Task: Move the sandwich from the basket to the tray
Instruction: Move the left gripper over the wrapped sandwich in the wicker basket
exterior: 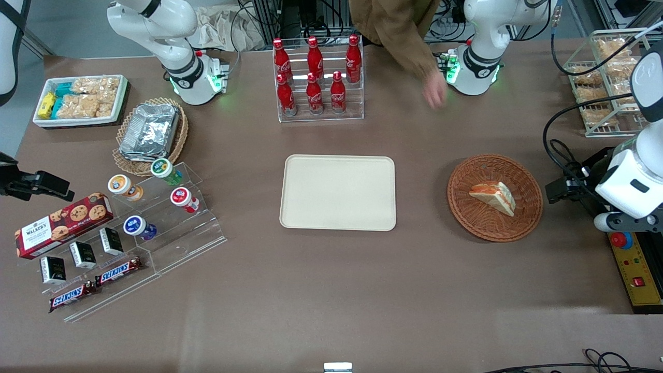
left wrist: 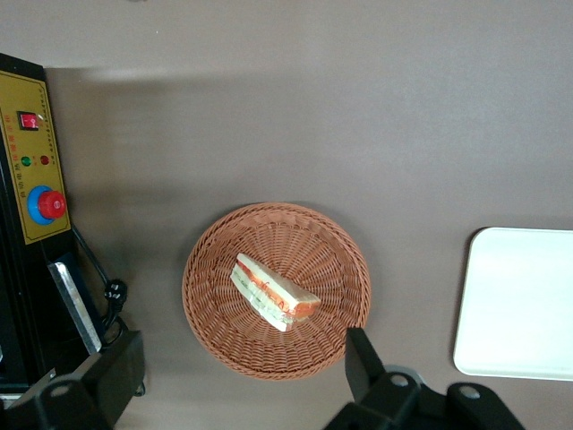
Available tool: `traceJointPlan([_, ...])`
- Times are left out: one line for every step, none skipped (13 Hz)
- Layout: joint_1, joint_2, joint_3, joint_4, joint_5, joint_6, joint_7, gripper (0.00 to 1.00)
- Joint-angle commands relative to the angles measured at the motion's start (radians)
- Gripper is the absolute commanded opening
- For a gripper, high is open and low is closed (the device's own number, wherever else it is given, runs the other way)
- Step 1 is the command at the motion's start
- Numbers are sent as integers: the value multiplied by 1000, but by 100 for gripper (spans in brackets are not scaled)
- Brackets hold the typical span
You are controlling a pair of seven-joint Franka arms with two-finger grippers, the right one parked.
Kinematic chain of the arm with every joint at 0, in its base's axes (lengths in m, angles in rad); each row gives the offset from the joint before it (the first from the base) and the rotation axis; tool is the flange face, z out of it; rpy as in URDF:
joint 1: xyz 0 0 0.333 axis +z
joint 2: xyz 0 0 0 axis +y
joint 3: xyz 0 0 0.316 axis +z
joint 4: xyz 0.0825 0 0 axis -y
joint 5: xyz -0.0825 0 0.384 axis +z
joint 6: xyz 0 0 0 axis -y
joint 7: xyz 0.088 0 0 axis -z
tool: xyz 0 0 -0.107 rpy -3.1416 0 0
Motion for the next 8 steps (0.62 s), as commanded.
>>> traceJointPlan([-7,2,7,25,-12,-14,-14,100])
traceJointPlan([-6,0,7,27,-13,-23,-16,100])
traceJointPlan([-4,-11,10,24,-12,-26,-13,100])
traceJointPlan([-4,-29,11,-3,-6,-44,-14,100])
traceJointPlan([-4,-82,11,-102,0,-84,-16,100])
traceJointPlan([-1,-153,11,-225,0,-60,-16,100])
traceJointPlan([0,-249,14,-375,-7,12,-17,100])
traceJointPlan([12,-355,14,-550,-15,120,-28,100])
